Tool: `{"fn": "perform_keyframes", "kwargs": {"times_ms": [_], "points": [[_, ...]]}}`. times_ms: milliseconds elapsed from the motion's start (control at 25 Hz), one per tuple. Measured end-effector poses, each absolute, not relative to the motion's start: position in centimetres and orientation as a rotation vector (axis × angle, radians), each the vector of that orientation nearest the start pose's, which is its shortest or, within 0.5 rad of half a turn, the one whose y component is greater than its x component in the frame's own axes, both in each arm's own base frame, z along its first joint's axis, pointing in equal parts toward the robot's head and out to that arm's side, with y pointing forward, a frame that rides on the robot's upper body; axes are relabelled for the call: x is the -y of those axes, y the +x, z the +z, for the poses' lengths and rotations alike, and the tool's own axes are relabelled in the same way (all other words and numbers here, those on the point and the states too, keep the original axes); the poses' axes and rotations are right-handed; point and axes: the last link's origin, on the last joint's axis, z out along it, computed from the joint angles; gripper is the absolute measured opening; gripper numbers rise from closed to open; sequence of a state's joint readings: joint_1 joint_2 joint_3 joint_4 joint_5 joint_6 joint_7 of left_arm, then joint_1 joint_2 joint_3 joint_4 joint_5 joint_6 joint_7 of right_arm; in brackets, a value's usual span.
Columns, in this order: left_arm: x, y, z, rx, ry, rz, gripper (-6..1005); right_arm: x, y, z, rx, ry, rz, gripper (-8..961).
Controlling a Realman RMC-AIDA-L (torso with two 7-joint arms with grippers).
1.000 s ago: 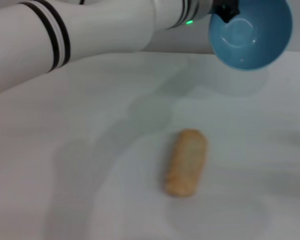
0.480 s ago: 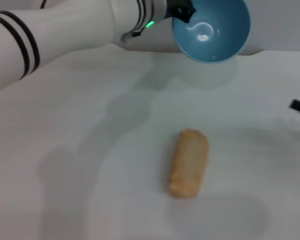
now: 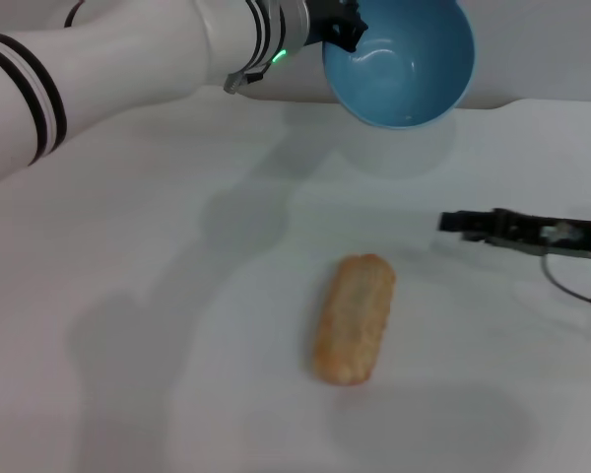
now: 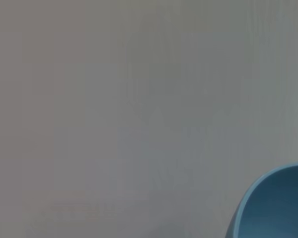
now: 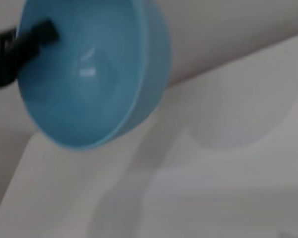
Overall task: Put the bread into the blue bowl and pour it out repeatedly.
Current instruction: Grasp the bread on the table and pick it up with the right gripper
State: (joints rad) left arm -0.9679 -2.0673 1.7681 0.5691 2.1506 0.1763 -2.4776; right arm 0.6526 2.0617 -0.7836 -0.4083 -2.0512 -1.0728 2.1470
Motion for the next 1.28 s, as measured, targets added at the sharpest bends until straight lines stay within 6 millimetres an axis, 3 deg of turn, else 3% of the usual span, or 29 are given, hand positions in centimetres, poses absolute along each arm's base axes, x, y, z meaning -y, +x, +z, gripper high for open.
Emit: {"fn": "perform_keyframes", "kwargs": {"times_ms": [160,320,680,1280], "points": [[-47.9,-12.6,-7.6,0.504,-2.197,-0.187,-1,-37.2,27.3,-7.1,-1.765,-2.223,0.438,529],[-47.7,-12.8,-7.7,0.512,-2.202,-0.181,-1,-36.8,27.0,-8.4,-1.788,-2.243,0.379,529],[-47.5,-13.1,-7.8,0.523,-2.209,-0.172,0,-35.8,27.3,-9.4,-1.846,-2.224,0.371,527],[-47.5,-13.3,-7.8,0.523,-2.208,-0.171,-1,-36.2,26.8,-10.8,-1.836,-2.184,0.376,516]]}}
